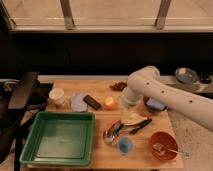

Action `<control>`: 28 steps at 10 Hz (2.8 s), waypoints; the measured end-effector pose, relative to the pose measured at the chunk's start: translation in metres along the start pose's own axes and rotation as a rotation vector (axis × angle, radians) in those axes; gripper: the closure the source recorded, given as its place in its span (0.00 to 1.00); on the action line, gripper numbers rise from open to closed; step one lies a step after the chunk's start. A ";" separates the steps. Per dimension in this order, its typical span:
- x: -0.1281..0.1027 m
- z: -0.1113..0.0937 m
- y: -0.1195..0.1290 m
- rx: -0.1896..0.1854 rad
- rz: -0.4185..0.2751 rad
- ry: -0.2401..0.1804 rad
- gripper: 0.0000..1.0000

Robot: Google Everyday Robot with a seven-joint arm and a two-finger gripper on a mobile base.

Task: Place apple in plastic cup

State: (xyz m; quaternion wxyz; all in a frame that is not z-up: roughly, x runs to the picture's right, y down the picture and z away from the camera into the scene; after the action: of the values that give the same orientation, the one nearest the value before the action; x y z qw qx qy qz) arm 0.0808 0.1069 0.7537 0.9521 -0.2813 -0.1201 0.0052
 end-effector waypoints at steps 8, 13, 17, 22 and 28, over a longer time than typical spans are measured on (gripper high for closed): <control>-0.007 0.068 -0.056 0.059 -0.017 -0.021 0.20; -0.011 0.085 -0.093 0.064 0.015 -0.058 0.20; -0.009 0.085 -0.093 0.064 0.015 -0.055 0.20; -0.015 0.112 -0.098 0.086 0.017 -0.051 0.20; -0.010 0.147 -0.097 0.035 0.027 -0.039 0.50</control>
State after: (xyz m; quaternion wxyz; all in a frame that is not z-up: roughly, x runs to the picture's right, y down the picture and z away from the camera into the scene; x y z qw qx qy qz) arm 0.0316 0.1035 0.9233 0.9541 -0.2662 -0.1346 0.0258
